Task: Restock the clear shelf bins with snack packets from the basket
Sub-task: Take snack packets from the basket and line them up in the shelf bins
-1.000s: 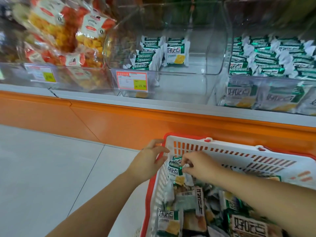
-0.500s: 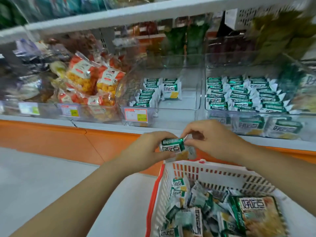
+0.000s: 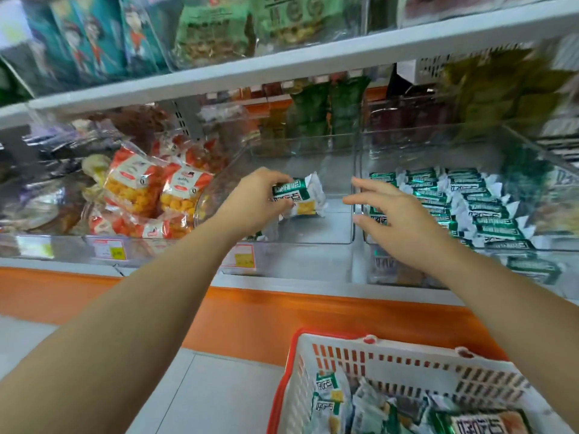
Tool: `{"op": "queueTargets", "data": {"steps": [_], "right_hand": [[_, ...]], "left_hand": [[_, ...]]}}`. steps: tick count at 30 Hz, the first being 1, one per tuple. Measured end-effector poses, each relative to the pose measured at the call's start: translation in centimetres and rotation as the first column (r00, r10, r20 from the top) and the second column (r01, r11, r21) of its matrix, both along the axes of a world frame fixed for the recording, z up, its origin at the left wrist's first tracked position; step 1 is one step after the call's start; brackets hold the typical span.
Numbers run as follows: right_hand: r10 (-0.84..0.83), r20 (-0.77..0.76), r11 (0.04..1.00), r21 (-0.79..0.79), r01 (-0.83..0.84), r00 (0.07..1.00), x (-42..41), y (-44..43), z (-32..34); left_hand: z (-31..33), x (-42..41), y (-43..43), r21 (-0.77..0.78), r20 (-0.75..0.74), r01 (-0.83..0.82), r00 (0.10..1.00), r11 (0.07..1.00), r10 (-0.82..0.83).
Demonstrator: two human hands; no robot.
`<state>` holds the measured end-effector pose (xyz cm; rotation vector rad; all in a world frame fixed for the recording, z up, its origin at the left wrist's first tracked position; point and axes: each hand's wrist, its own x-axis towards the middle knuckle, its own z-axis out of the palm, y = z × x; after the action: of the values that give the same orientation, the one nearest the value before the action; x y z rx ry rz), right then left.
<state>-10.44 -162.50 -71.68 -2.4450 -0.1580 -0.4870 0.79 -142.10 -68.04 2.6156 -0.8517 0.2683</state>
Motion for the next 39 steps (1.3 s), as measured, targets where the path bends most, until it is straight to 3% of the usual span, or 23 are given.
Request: {"op": "queueTargets", "data": {"steps": [5,18,26,30,33,36,39], "right_hand": [[0.017,0.057,0.999,0.042,-0.02,0.998,1.1,-0.8,-0.2],[0.035,0.113,0.992,0.118,-0.048,0.993,2.0,-1.1,-0.7],[0.045,0.128,0.993,0.099,-0.058,0.991,1.9,-1.1,-0.6],[-0.004,0.185,1.0,0.026,-0.001,0.983,1.5,-0.8,-1.0],[-0.019,0.37,0.988,-0.137,0.075,0.929,0.7,0.1,-2.1],[0.088,0.501,0.966,-0.255,0.05,0.861,-0.8,1.5,-4.0],[0.263,0.433,0.913,-0.4,-0.078,0.862,-3.0,2.3,-6.6]], "left_hand": [[-3.0,5.4,-3.2,0.275,-0.066,0.006,0.998,0.961,0.012],[-5.2,9.8,-4.3,0.482,0.064,-0.137,0.991,0.865,0.121],[-4.5,8.9,-4.3,0.478,0.077,-0.165,0.986,0.863,0.146],[-3.5,6.9,-3.8,0.396,0.092,-0.162,0.986,0.904,0.136],[-3.3,4.2,-2.8,0.201,0.122,-0.119,0.988,0.972,0.096],[-4.0,0.1,-1.2,-0.094,0.188,0.018,0.982,0.995,0.0],[-6.2,-4.3,0.6,-0.297,0.214,0.154,0.973,0.942,-0.091]]}}
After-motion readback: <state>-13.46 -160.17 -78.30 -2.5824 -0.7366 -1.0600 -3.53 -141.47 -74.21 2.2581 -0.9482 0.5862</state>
